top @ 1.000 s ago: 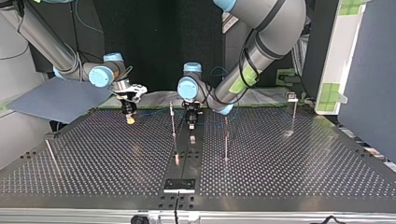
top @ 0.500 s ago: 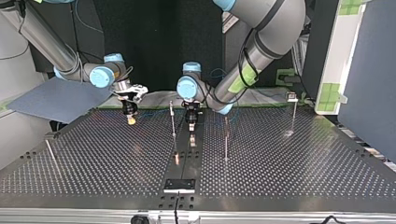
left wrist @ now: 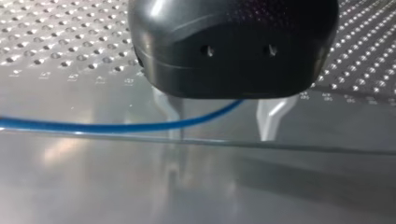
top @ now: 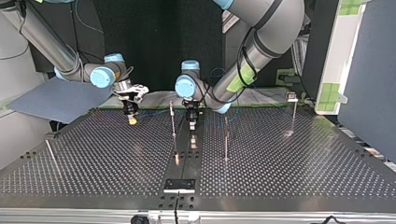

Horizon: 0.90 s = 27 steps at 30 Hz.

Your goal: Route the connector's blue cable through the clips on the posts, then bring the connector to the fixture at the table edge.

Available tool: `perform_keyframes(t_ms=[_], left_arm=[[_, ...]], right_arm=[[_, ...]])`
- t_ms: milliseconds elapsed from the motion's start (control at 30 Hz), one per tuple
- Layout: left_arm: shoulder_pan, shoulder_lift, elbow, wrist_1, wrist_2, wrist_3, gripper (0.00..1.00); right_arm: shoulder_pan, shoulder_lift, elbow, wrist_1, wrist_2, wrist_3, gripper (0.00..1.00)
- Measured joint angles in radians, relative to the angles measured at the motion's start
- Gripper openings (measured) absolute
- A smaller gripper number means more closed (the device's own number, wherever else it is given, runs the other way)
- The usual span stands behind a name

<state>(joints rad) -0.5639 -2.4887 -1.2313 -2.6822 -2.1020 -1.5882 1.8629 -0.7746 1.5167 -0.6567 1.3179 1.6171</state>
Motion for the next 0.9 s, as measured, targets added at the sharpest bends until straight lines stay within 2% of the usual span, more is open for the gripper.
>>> perform_keyframes(t_ms=[167,533,700,900], left_arm=[[-0.004,0.0,0.0,-0.03,0.009,0.019,1.0],[-0.037,0.016,-0.013,-0.114,-0.002,0.022,1.0],[-0.047,0.05,-0.048,-0.105,-0.007,0.021,1.0],[-0.051,0.106,-0.104,-0.059,-0.004,0.019,1.0]], right_arm=[[0.002,0.0,0.0,0.005,0.0,0.0,0.0],[0.003,0.0,0.0,0.018,0.0,0.0,0.0],[0.004,0.0,0.0,0.022,0.0,0.0,0.0],[0.004,0.0,0.0,0.023,0.0,0.0,0.0]])
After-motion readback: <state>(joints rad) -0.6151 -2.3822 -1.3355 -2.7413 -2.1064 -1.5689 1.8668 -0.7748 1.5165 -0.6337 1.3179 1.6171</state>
